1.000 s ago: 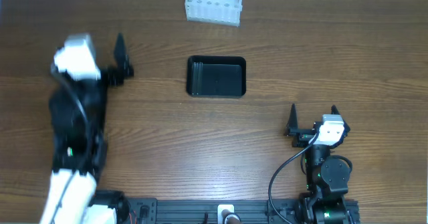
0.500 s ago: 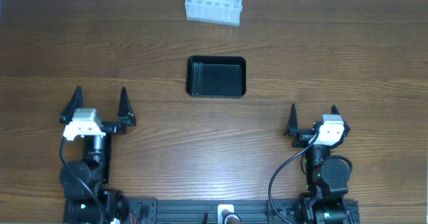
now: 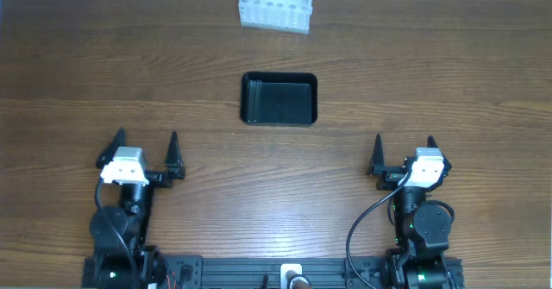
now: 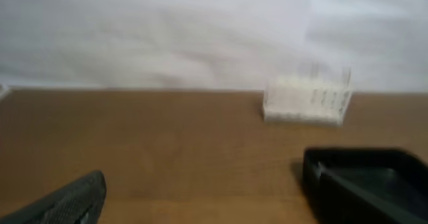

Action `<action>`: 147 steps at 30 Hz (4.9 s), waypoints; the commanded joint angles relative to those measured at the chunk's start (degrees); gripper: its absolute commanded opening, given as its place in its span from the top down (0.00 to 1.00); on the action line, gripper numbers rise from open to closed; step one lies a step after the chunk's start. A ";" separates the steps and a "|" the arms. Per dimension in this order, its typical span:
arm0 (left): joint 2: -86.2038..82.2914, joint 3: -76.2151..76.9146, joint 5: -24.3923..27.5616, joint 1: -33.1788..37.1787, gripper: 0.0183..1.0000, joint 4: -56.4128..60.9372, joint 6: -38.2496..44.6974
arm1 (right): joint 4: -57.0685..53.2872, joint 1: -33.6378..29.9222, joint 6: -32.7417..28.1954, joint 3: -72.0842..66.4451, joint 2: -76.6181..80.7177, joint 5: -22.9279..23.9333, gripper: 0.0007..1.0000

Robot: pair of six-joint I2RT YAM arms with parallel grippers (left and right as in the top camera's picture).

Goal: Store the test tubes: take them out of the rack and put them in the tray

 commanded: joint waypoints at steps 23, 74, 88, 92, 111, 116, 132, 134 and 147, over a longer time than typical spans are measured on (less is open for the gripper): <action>-0.96 -0.28 1.62 0.31 0.00 -3.15 0.63 | -0.13 0.35 0.15 -0.33 -0.59 -0.31 0.01; -0.96 -0.28 1.62 0.31 0.00 -3.15 0.63 | 27.45 11.37 5.73 38.27 79.06 -1.75 0.01; -0.96 -0.28 1.62 0.31 0.00 -3.15 0.63 | 5.68 25.59 13.79 75.03 106.62 7.74 0.01; -0.96 -0.28 1.62 0.31 0.00 -3.15 0.63 | 0.37 26.29 15.91 85.64 113.94 10.78 0.01; -0.96 -0.28 1.62 0.31 0.00 -3.15 0.63 | -5.95 25.18 18.43 113.00 136.34 21.00 0.01; -0.96 -0.28 1.62 0.31 0.00 -3.15 0.63 | -2.51 24.06 17.94 113.00 137.79 20.72 0.01; -0.96 -0.28 1.62 0.31 0.00 -3.15 0.63 | 4.11 22.93 15.17 113.00 140.34 20.55 0.05; -0.96 -0.28 1.62 0.31 0.00 -3.15 0.63 | 4.22 22.95 15.19 113.00 140.58 20.57 0.06; -0.96 -0.28 1.62 0.31 0.00 -3.15 0.63 | 4.94 22.88 15.17 113.00 140.87 22.64 0.28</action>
